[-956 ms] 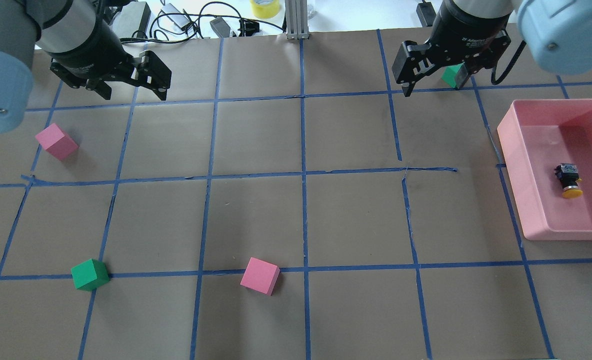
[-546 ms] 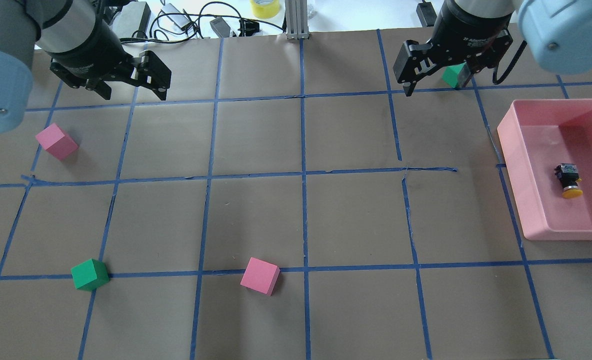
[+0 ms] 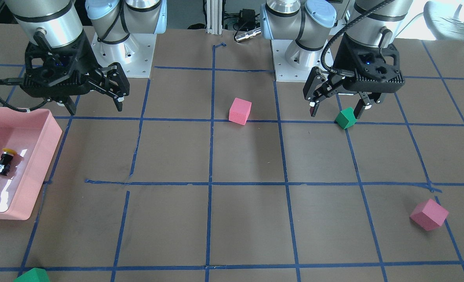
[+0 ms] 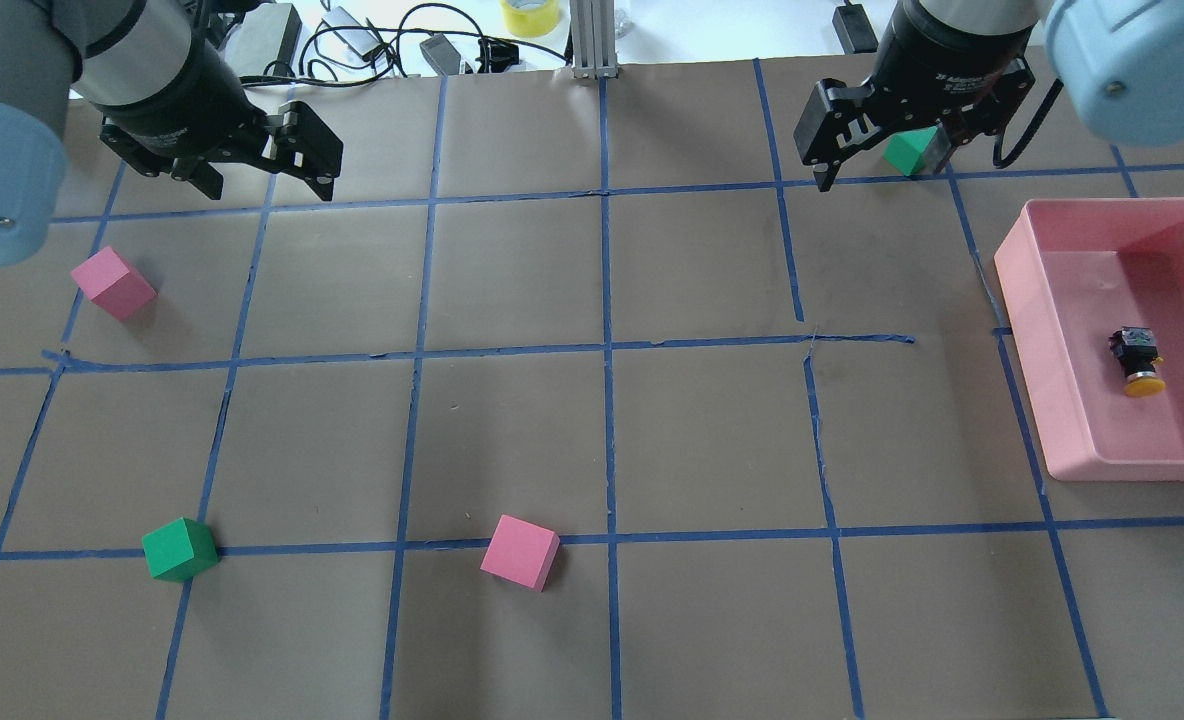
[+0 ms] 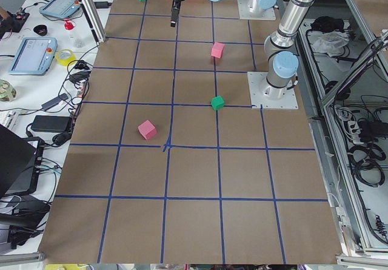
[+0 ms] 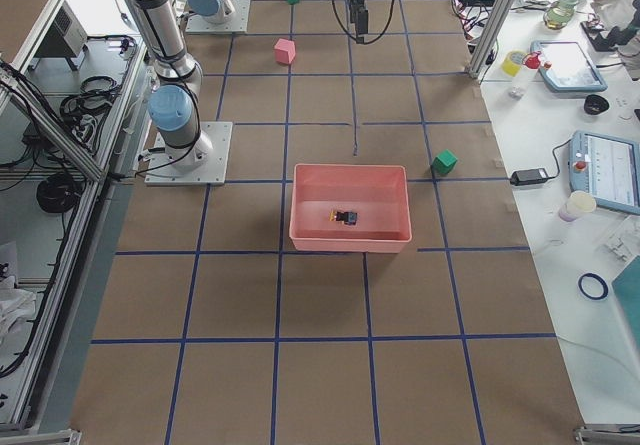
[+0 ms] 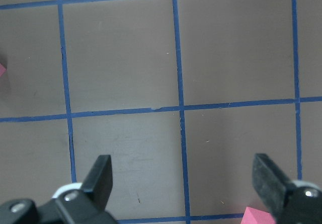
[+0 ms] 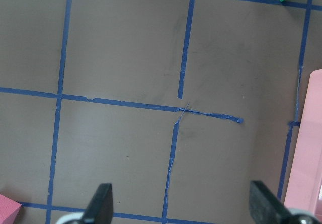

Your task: Align button upright

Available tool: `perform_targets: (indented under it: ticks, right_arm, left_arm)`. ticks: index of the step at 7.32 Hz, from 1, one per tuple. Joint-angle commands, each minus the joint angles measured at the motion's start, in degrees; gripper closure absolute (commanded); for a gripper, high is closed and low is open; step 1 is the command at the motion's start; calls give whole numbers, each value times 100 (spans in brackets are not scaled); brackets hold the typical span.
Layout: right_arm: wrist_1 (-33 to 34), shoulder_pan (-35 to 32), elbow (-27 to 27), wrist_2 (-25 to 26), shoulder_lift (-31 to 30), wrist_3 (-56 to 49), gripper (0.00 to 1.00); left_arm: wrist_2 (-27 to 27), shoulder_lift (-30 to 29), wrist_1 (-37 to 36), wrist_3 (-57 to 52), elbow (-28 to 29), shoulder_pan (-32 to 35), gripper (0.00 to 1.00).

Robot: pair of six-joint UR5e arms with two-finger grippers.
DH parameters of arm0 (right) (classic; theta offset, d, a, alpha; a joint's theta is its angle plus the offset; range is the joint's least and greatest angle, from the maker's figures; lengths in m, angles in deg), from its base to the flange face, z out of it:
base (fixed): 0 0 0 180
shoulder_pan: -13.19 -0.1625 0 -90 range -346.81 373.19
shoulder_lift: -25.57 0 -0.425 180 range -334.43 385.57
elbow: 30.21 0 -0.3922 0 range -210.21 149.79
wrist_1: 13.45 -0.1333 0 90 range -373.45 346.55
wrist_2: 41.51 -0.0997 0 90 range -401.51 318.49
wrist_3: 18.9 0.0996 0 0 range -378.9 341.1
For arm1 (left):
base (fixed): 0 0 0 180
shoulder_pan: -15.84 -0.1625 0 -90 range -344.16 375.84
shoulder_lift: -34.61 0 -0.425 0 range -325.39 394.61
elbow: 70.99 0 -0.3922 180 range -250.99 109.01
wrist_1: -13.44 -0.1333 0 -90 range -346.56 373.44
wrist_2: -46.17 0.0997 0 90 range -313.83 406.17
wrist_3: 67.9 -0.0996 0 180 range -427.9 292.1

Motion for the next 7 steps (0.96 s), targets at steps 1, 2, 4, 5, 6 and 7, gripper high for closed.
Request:
perform_targets:
  ticks: [1,2,4,5,6,7]
  right_arm:
    - [-28,76,0,2,0,-14,5]
    - [-63,146,0,-33,0,-22,4]
    - [-81,270,0,-50,0,-22,2]
    - [-72,270,0,-68,-9,-14,1]
    - [-63,253,8,-77,-26,4,1]
    - [-72,235,9,-86,-35,39,1]
  left_arm:
    - [0,0,0,0,0,1,0]
    - [0,0,0,0,0,1,0]
    - [0,0,0,0,0,-8,0]
    - [9,0,0,0,0,-8,0]
    - [0,0,0,0,0,1,0]
    - [0,0,0,0,0,1,0]
